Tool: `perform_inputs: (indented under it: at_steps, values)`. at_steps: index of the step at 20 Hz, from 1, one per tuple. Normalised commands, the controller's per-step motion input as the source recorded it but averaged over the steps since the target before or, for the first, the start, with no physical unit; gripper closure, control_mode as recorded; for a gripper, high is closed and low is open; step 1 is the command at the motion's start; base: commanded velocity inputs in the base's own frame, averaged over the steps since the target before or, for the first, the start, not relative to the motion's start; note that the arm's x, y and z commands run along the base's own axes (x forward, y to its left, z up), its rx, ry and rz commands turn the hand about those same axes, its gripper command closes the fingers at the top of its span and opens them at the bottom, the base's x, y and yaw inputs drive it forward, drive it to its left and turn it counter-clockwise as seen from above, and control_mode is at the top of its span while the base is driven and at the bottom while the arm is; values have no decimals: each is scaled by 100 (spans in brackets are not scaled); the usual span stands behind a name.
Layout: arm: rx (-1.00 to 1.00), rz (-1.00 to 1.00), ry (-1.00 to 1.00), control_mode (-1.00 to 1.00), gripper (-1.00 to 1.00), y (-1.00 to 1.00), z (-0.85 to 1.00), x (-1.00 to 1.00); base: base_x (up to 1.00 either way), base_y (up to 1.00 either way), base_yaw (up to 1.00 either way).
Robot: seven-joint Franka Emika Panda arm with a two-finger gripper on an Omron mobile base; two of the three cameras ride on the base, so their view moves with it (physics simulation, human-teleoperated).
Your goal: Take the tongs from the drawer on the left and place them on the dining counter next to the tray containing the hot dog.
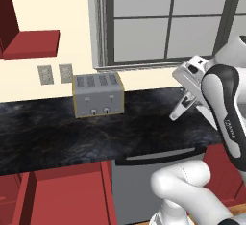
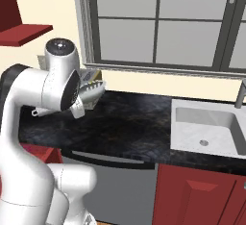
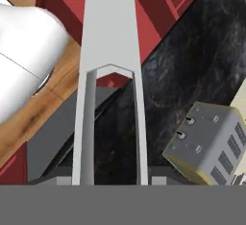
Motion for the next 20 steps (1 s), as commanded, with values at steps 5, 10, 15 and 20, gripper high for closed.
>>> perform_inputs:
  at_steps: [5,10,15,20]
  values:
    - [0,-5,-23,-100,100,-15,0,2,0,0,0]
    - [0,-3,-15,-100,100,-18,0,8,0,0,0]
    - [0,-6,-15,-100,100,-17,0,3,0,0,0]
    - [0,-14,0,-100,100,-5,5,3,0,0,0]
